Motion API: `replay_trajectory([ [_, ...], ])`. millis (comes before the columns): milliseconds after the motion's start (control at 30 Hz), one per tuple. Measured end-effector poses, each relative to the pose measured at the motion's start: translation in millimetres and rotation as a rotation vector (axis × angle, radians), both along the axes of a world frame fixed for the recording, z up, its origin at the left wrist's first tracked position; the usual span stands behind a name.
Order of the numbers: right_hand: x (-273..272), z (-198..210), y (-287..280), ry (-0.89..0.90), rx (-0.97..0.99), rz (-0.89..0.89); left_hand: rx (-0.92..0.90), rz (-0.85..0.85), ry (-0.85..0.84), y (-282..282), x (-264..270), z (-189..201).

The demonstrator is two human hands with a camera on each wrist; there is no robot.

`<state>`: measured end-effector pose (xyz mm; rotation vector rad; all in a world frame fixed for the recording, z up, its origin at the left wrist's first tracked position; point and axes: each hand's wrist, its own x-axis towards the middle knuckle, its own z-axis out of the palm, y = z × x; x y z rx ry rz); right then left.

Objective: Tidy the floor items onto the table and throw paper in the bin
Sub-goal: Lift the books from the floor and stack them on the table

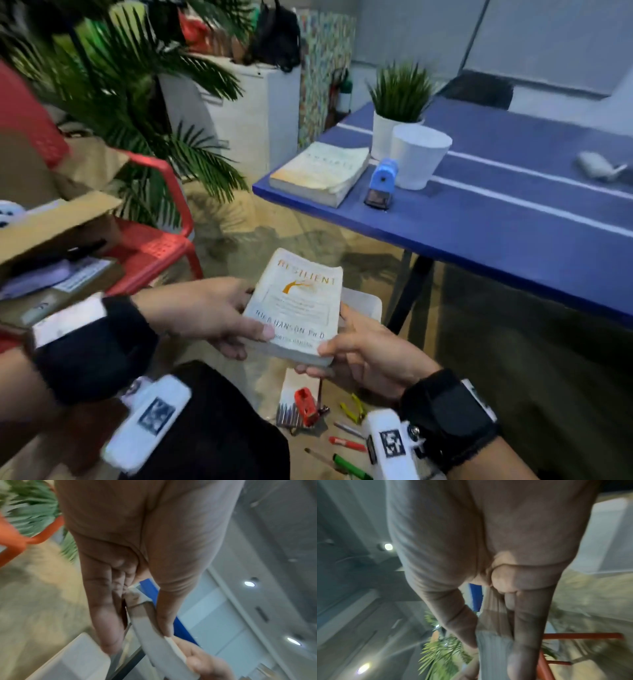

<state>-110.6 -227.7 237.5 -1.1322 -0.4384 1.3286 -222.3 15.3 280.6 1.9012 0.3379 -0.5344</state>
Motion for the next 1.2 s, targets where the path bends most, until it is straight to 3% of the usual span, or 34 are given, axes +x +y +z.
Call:
replay_trajectory([
  [200,-11.4,89.2,4.9,-0.254,0.116,0.072,0.142,-0.125,-0.271,5.5,-48.3,81.7],
  [433,19.5,160.3,46.7,-0.385,0.153,-0.214,0.29,-0.011,-0.458,44.1,13.1,144.1],
  [600,70.8,164.4,98.1,-0.439,0.027,-0.458,0.238,0.161,-0.431,78.6,106.6,126.2],
  [767,95.8,155.0,134.1,-0.581,-0.162,-0.582,0.494,0.226,-0.408,95.1,173.4,99.5],
  [867,103.5,148.5,139.2,-0.726,-0.335,-0.536,0.713,0.195,-0.411,94.1,185.9,89.1],
  [933,105.2,141.6,138.4,-0.844,-0.405,-0.517,0.762,0.166,-0.436,92.7,188.6,85.0],
  [1067,95.0,138.4,128.6,-1.258,-0.657,-0.351,0.816,0.148,-0.474,91.1,181.8,81.3],
  [1200,90.3,127.0,119.9,-1.445,-0.671,-0.279,0.952,0.186,-0.536,82.4,174.1,76.8],
])
